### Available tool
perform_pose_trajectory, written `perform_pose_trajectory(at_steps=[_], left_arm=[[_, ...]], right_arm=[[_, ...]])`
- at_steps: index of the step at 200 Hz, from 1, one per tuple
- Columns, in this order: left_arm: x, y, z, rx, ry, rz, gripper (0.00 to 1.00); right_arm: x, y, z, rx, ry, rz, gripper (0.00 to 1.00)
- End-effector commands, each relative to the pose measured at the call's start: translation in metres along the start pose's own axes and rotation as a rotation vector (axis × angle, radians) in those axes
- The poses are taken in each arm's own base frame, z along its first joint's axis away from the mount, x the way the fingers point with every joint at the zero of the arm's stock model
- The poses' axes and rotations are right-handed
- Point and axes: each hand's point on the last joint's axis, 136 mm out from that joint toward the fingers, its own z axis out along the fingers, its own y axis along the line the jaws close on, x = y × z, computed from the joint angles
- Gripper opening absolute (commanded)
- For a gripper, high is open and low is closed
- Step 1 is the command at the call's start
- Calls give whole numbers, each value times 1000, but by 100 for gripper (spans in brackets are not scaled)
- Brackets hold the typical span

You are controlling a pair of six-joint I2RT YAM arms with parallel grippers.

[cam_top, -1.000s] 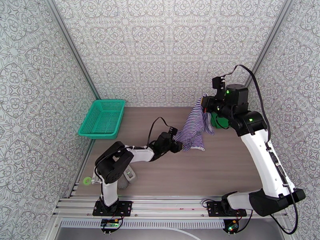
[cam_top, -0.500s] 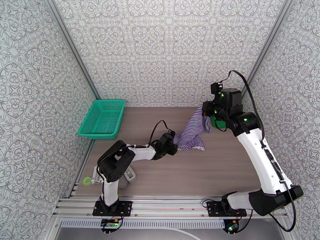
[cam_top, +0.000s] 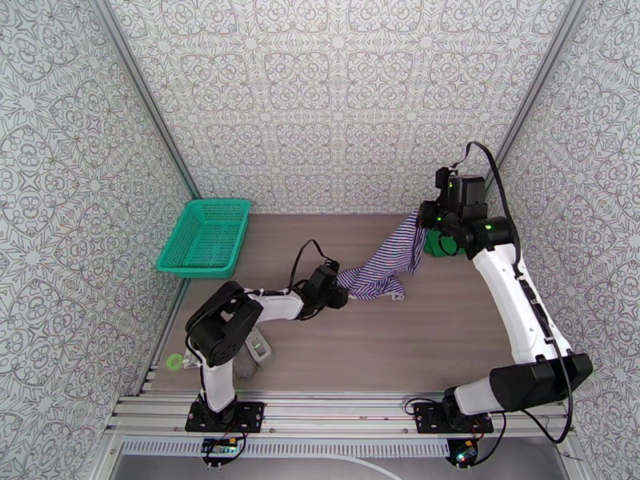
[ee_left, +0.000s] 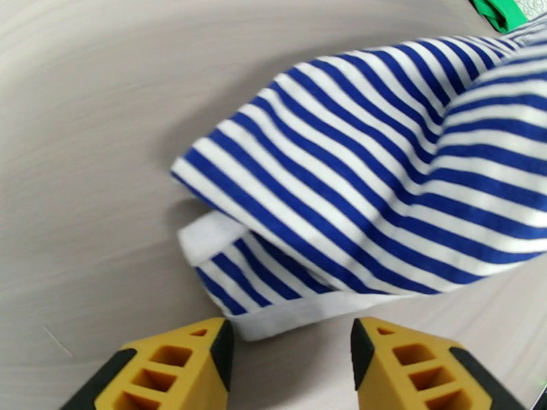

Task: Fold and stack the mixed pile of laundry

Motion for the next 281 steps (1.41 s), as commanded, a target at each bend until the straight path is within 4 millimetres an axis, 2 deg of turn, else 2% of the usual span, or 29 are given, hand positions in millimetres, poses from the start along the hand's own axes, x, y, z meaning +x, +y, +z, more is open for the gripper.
perform_pose_trajectory(at_steps=[1, 57, 86, 113, 134, 146, 165, 182, 191, 204, 228, 246, 261, 272, 281], left_arm=[[-4, 7, 7, -36, 10, -39, 49], [2, 24, 25, -145, 106, -89, 49], [3, 26, 32, -168, 132, -92, 31], [-10, 19, 38, -133, 65, -80, 0], [-41, 9, 24, -86, -94, -59, 0], [-62, 5, 6, -71, -196, -47, 0], [-96, -6, -34, -43, -360, -5, 0], [-122, -19, -81, -9, -470, 32, 0], [-136, -28, -113, 4, -524, 60, 0], [-148, -51, -160, 7, -575, 145, 0], [-155, -100, -246, -9, -627, 339, 0], [-153, -126, -301, 16, -657, 416, 0], [-152, -132, -336, 26, -648, 414, 0], [-154, -131, -355, 13, -629, 390, 0], [-155, -126, -362, -5, -588, 374, 0]], right_arm=[[-7, -8, -1, 20, -20, 25, 0], [1, -22, 10, 45, 3, 54, 0], [4, -30, 16, 56, 10, 69, 0], [7, -32, 20, 47, 15, 84, 0], [10, -29, 21, 26, 19, 88, 0], [11, -29, 19, 22, 19, 89, 0], [9, -27, 12, 9, -1, 82, 0], [3, -27, -2, 17, -29, 78, 0], [-2, -27, -14, 21, -50, 73, 0], [-11, -23, -35, 13, -92, 66, 0], [-29, -17, -83, 0, -180, 56, 0], [-38, -13, -127, -14, -253, 49, 0], [-43, -11, -156, -20, -302, 44, 0], [-44, -11, -168, -14, -309, 41, 0], [-46, -10, -172, -11, -302, 41, 0]])
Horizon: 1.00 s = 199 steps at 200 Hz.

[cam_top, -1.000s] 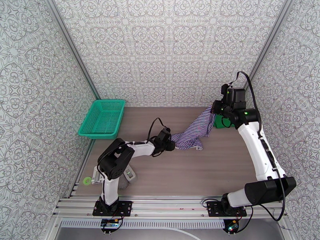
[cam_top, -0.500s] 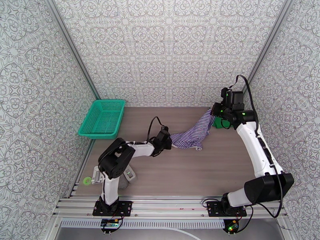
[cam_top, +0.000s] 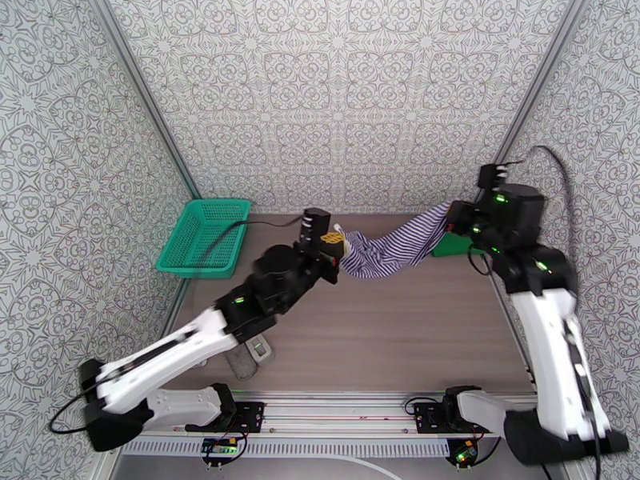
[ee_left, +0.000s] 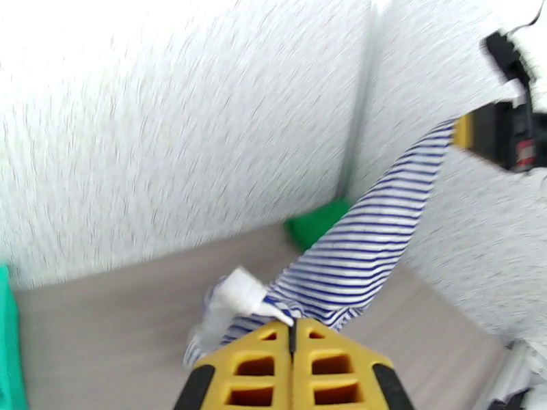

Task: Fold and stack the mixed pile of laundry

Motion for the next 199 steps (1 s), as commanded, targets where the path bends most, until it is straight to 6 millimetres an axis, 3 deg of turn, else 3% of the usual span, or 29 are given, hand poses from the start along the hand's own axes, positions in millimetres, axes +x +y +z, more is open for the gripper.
perform_pose_trajectory(at_steps=[1, 16, 29, 50, 73, 83, 91, 100, 108, 126, 149, 171, 199], left_arm=[[23, 26, -18, -128, 222, 105, 0], [23, 39, -18, -173, 287, 89, 0], [37, 63, -8, -210, 355, 48, 0], [82, 115, 18, -245, 460, -86, 0], [147, 169, 46, -275, 540, -194, 0], [177, 189, 55, -291, 563, -225, 12], [198, 203, 59, -311, 568, -235, 30], [220, 218, 62, -337, 574, -256, 52], [242, 229, 62, -362, 595, -283, 60], [273, 240, 56, -396, 648, -326, 66], [293, 233, 35, -432, 696, -379, 67], [311, 213, 4, -473, 757, -433, 70], [342, 161, -26, -428, 845, -491, 70]], right_arm=[[-11, -3, -24, 35, -12, -18, 0], [-8, -5, -12, 47, 20, -18, 0], [6, -10, 15, 67, 89, -17, 0], [50, -18, 76, 60, 254, 4, 0], [119, -35, 147, 60, 415, 23, 0], [150, -43, 173, 51, 462, 26, 2], [170, -49, 188, 48, 482, 29, 6], [194, -59, 203, 63, 516, 40, 20], [215, -69, 213, 82, 557, 52, 35], [247, -87, 217, 132, 638, 86, 51], [267, -104, 199, 194, 670, 128, 57], [294, -104, 176, 185, 714, 183, 58], [331, -101, 148, 150, 788, 256, 56]])
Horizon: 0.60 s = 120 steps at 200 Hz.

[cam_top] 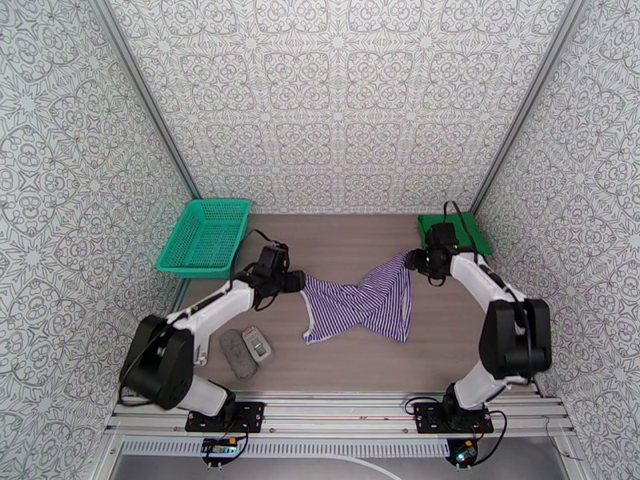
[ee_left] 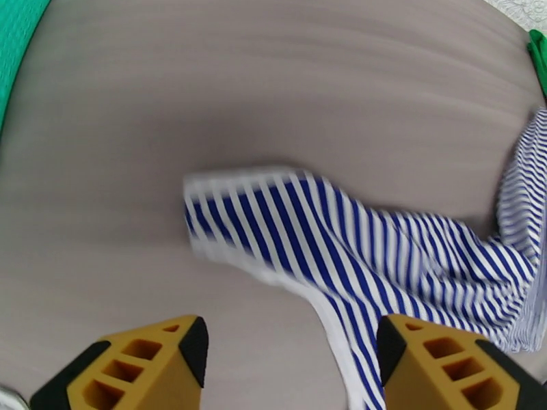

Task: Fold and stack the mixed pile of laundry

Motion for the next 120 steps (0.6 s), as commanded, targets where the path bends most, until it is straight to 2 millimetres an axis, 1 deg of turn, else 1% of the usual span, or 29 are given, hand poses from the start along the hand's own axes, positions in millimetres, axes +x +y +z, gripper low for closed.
perform_pose_trajectory(at_steps=[1, 9, 23, 35, 47, 76, 95, 120], left_arm=[[49, -18, -8, 25, 85, -62, 71], [67, -24, -10, 21, 121, -57, 71], [92, -32, -12, 15, 168, -43, 71], [109, -32, -15, -18, 196, -31, 73], [122, -30, -17, -35, 213, -29, 75], [144, -32, -18, -30, 261, -35, 77], [160, -34, -18, -37, 300, -26, 78], [176, -45, -12, 10, 323, -40, 79]], right_arm=[[33, 1, 4, -70, 61, 62, 56], [46, 1, 3, -83, 88, 70, 55], [67, -6, -1, -79, 121, 94, 53], [84, -12, -7, -71, 143, 111, 52], [98, -15, -13, -72, 154, 128, 51], [133, -15, -22, -66, 205, 113, 51], [156, -15, -22, -55, 249, 98, 52], [180, -17, -13, -54, 289, 98, 52]])
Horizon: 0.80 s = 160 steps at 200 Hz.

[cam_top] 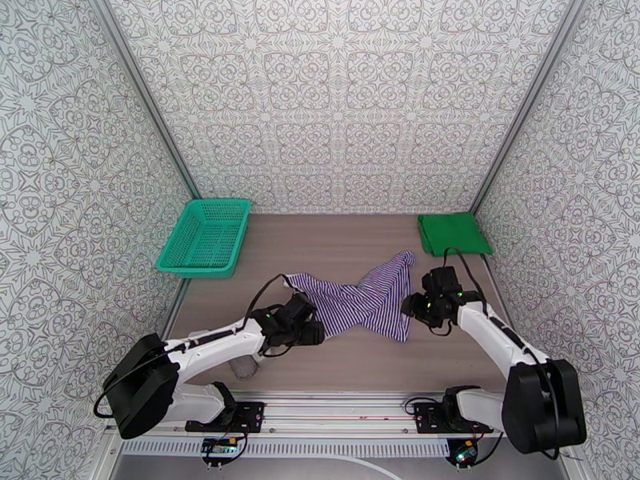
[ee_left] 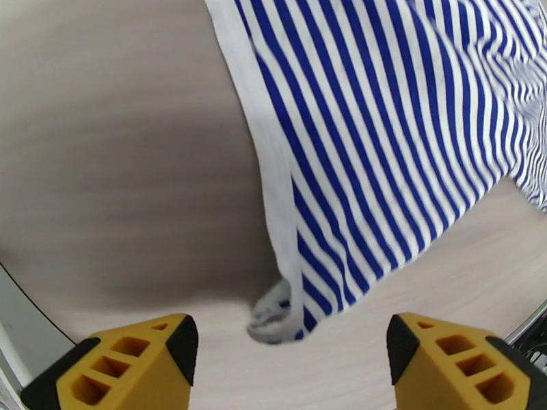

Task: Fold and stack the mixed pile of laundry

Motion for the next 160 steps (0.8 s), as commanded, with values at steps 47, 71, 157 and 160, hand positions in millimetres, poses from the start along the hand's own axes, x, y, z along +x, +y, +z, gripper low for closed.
perform_pose_trajectory(at_steps=[47, 71, 157, 160], left_arm=[[1, -11, 30, 28, -44, -67, 61], [-31, -21, 27, 54, -179, -71, 32], [-148, -81, -165, 317, -732, 14, 0], [-151, -81, -173, 313, -746, 20, 0]], right_arm=[[41, 2, 40, 11, 117, 11, 47], [34, -4, 47, 45, 93, 1, 32], [-8, 31, -12, 1, -82, -118, 0], [-9, 34, -15, -8, -86, -125, 0]])
